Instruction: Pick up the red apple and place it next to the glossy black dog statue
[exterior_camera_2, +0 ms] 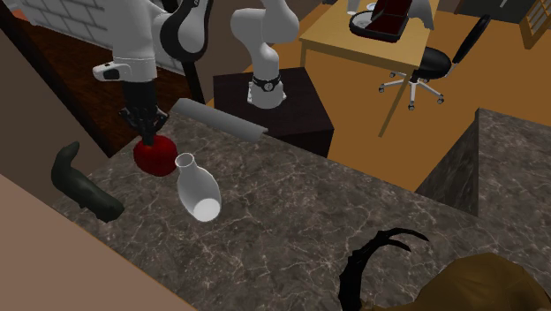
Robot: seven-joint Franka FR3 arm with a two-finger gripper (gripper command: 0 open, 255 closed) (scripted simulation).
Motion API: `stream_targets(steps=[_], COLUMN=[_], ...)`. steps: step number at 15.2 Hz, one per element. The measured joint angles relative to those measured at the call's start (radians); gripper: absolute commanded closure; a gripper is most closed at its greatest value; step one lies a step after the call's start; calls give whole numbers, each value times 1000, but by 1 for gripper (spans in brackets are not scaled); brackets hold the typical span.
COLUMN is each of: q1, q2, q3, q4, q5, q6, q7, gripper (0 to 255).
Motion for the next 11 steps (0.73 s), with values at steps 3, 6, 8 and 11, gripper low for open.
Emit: stream_targets(steps=[3,6,8,11], q1=[8,15,17,17], q2=[30,62,91,126], q3=[-3,-1,1,13], q4=[-11,-21,-20,-24], q5=[53,114,168,246], q6=[34,69,90,119], q7=[-45,-94,-140,-204], gripper=[255,255,255,255])
